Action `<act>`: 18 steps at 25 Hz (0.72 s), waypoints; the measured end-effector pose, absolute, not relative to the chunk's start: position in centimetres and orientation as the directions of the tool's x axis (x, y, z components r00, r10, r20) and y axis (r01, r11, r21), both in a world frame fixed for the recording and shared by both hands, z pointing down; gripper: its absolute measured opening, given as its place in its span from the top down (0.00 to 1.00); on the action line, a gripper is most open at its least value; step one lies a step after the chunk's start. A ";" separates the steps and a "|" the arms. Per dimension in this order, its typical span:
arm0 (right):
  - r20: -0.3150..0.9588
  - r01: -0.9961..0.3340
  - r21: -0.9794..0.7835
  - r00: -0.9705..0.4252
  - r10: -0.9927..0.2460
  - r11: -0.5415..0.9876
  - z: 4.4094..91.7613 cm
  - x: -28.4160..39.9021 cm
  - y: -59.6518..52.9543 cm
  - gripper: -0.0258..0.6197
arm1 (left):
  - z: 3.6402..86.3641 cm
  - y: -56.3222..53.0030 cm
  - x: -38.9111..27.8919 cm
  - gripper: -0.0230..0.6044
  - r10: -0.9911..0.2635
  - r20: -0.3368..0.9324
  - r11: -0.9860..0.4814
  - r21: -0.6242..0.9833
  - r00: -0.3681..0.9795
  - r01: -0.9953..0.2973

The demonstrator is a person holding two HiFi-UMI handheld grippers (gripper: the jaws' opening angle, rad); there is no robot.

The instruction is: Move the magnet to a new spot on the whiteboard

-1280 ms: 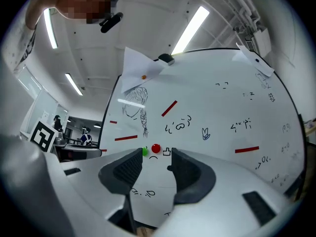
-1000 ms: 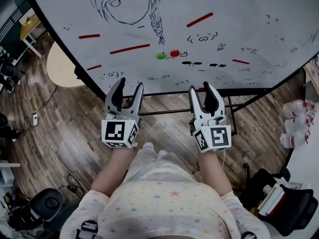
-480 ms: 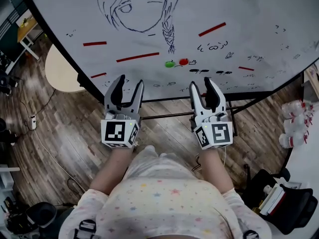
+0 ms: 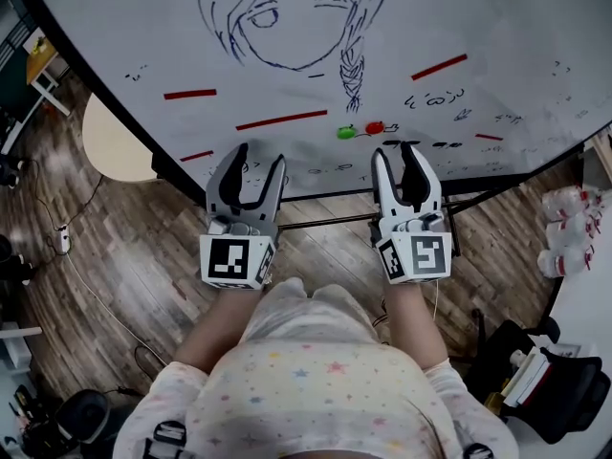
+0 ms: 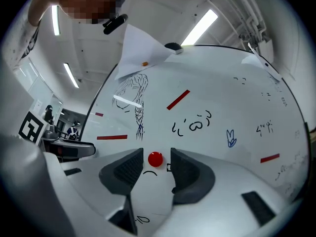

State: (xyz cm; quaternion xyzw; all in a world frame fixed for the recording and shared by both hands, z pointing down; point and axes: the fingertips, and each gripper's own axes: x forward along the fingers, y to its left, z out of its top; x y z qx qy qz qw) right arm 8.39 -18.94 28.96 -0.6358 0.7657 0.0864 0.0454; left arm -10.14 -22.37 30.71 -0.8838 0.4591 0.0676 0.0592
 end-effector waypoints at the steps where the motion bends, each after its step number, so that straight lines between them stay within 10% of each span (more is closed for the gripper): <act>1: -0.180 -0.981 0.075 -0.190 -0.965 0.179 29.0 8.3 -19.2 0.70 | 30.7 -22.5 -10.2 0.64 -0.805 -0.176 -0.568 -0.041 0.566 -0.822; 18: -0.132 -0.954 0.105 -0.293 -0.947 0.281 29.4 8.3 -21.1 0.75 | 30.8 -22.4 -9.8 0.64 -0.871 -0.161 -0.465 -0.030 0.464 -0.885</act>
